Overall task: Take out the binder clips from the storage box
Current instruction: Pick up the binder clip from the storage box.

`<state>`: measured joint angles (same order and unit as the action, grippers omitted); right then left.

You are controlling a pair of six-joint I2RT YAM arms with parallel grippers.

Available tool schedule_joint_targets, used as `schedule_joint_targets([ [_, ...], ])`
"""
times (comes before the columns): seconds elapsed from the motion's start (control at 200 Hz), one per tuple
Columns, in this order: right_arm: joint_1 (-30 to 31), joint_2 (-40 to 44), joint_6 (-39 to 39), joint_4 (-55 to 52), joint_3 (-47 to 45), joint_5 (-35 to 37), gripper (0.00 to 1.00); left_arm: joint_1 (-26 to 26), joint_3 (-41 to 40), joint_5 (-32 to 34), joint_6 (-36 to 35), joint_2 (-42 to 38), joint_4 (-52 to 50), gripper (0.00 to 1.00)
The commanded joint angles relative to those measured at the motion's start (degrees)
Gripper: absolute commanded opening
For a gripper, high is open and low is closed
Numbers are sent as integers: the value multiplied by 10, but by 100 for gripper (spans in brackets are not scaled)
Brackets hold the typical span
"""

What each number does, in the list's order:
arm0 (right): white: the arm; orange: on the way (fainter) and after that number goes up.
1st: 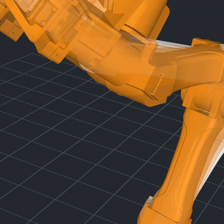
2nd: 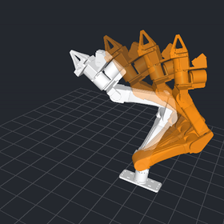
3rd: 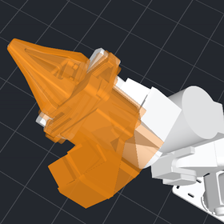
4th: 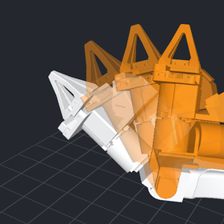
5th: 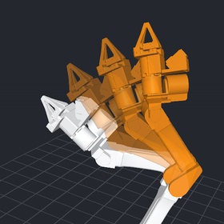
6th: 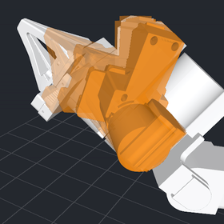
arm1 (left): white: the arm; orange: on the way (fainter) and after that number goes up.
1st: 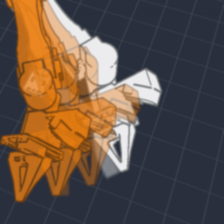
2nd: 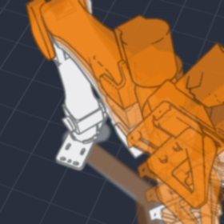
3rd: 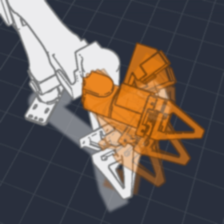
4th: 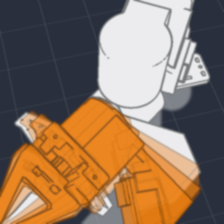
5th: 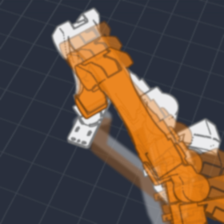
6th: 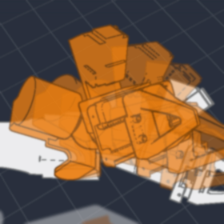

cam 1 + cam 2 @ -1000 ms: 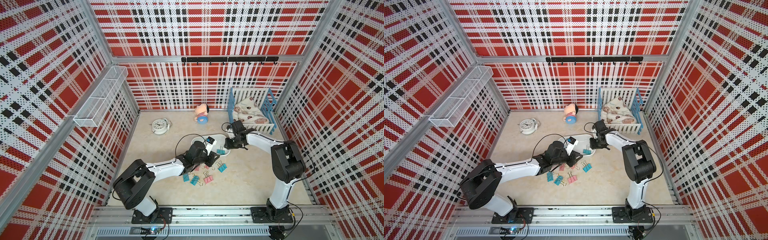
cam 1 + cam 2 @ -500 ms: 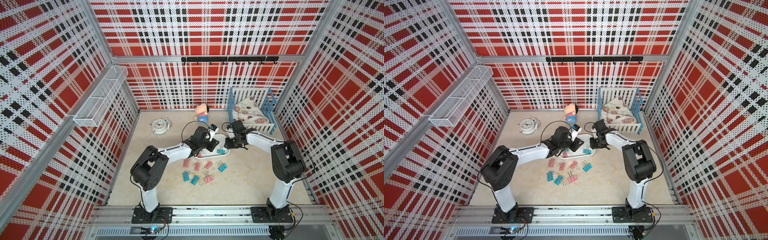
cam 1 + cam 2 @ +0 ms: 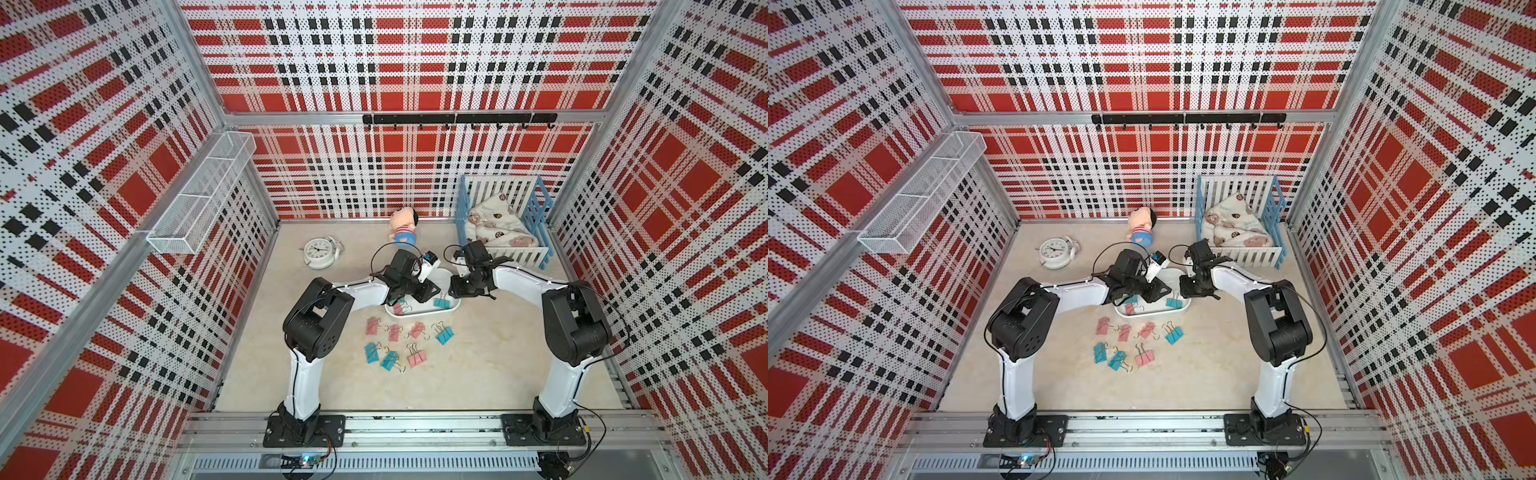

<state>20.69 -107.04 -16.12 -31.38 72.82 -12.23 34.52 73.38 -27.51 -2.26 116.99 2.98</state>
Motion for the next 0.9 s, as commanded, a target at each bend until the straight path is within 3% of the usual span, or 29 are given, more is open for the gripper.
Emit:
schedule_joint_targets([
  [0.0,-5,-9,-1,1,13,-4,35,-1,20,-37,-9,24,-2,40],
  [0.491,-5,-7,1,4,5,-5,35,-2,42,-61,-4,62,6,34],
  [0.681,-5,-4,0,3,5,-4,35,-2,47,-84,5,75,19,23],
  [0.892,-5,-1,0,3,5,-2,35,-9,23,-103,20,66,54,4],
])
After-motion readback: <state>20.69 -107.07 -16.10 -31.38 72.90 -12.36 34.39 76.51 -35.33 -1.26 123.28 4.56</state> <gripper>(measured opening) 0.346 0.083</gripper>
